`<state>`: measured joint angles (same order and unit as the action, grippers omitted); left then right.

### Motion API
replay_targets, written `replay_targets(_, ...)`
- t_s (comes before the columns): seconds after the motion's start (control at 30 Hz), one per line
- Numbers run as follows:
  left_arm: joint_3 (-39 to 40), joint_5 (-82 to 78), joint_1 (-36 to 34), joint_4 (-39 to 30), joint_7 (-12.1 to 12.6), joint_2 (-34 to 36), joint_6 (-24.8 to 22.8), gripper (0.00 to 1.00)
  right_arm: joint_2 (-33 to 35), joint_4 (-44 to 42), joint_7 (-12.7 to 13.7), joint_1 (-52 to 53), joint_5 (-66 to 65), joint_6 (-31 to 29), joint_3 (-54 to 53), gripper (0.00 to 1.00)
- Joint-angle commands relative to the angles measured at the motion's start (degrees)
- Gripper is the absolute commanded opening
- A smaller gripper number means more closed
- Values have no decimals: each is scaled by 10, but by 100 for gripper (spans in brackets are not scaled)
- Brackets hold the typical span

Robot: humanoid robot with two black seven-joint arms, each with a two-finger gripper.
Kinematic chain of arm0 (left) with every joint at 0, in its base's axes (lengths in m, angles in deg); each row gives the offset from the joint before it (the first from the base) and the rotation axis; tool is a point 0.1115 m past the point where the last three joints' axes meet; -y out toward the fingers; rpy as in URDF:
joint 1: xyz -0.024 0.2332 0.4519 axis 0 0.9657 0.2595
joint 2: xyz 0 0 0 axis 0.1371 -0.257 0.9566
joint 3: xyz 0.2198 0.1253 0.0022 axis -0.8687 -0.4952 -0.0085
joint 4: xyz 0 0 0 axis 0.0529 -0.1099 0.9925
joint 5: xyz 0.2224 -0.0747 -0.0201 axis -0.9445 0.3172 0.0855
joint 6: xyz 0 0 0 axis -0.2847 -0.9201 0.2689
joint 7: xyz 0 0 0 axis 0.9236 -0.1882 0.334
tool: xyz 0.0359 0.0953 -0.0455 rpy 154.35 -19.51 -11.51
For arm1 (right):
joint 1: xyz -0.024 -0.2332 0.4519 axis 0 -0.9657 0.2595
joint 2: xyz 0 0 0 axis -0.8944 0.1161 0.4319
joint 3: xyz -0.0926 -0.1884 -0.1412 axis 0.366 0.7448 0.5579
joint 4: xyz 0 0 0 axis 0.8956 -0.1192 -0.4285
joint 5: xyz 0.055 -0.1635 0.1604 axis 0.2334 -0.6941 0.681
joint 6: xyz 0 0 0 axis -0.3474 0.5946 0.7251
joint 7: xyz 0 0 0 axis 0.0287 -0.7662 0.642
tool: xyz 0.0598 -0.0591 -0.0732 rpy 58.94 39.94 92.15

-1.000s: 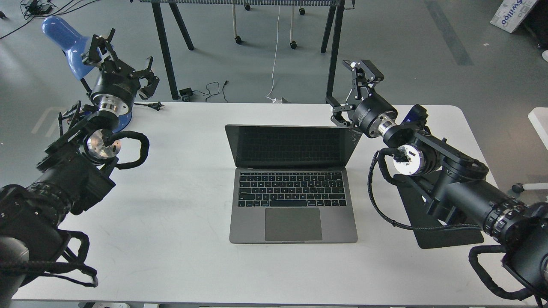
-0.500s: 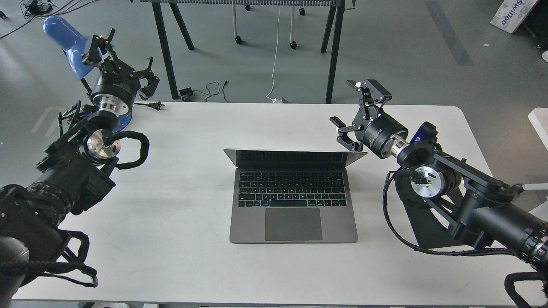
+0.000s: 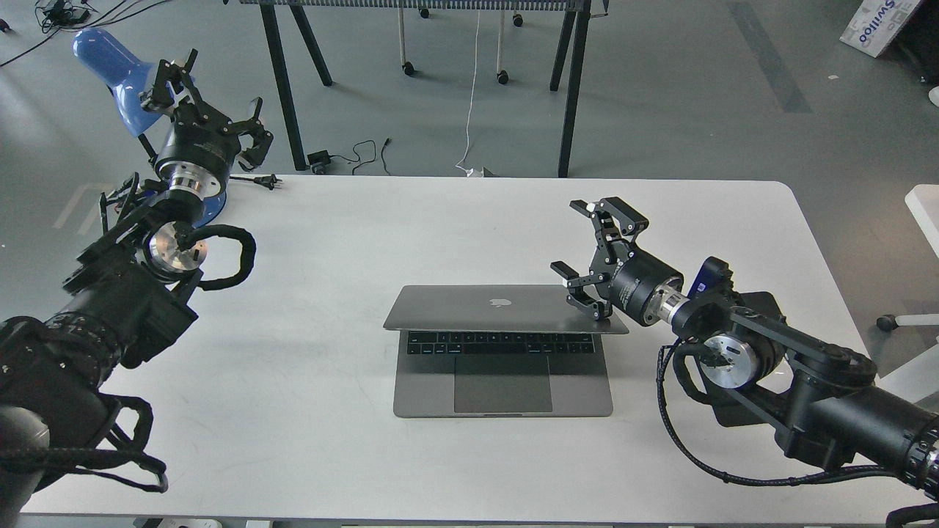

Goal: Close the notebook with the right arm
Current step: 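Press the screen down onto the keyboard with the right gripper, then lift the right gripper slightly off the closed laptop lid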

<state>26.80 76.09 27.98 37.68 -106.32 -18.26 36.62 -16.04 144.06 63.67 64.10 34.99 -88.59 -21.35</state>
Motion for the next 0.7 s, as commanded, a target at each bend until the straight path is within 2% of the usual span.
replay_targets(0.0,0,-1,0,0,0,1,0,100,-5,-8,-4,-9,-50,10,13,100)
replay_targets(0.3,0,-1,0,0,0,1,0,100,-28,-65,-3,-17,-68,14,21,100)
replay_targets(0.67,0,0,-1,0,0,0,0,100,-50,-69,-1,-27,-110,47,22,100)
